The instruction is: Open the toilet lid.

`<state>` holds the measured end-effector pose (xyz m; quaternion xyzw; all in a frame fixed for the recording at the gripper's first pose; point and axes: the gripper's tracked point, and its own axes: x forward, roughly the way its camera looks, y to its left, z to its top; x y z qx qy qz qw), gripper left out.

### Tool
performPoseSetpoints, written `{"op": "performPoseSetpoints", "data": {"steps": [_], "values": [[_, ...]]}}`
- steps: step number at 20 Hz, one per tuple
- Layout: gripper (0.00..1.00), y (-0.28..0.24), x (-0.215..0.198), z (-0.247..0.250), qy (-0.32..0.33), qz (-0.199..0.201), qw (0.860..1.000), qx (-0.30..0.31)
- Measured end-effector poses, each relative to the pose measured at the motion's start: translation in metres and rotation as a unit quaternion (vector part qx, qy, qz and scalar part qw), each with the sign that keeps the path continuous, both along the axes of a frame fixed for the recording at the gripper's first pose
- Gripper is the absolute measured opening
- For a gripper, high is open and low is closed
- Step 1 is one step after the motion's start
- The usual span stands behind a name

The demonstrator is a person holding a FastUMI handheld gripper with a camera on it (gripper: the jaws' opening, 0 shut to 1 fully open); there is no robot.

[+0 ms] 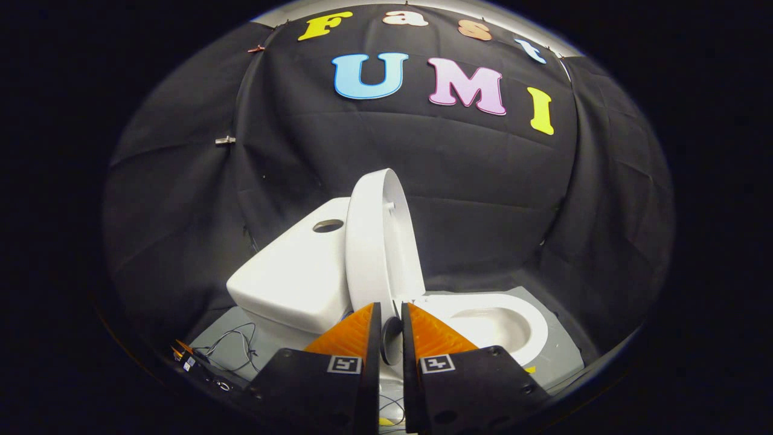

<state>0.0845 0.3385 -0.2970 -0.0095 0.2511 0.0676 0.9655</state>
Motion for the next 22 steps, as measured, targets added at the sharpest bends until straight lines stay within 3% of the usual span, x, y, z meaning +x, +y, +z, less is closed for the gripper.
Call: {"op": "performPoseSetpoints", "data": {"steps": [10,11,17,22], "values": [[0.22,0.002,0.002,0.002,-0.011,0.002,1.000,-0.025],[0.28,0.004,0.001,0.002,-0.010,0.002,1.000,-0.022],[0.97,0.004,-0.003,0.010,-0.019,0.016,0.999,-0.035],[0.99,0.005,-0.007,0.030,-0.027,0.027,0.999,-0.010]]}}
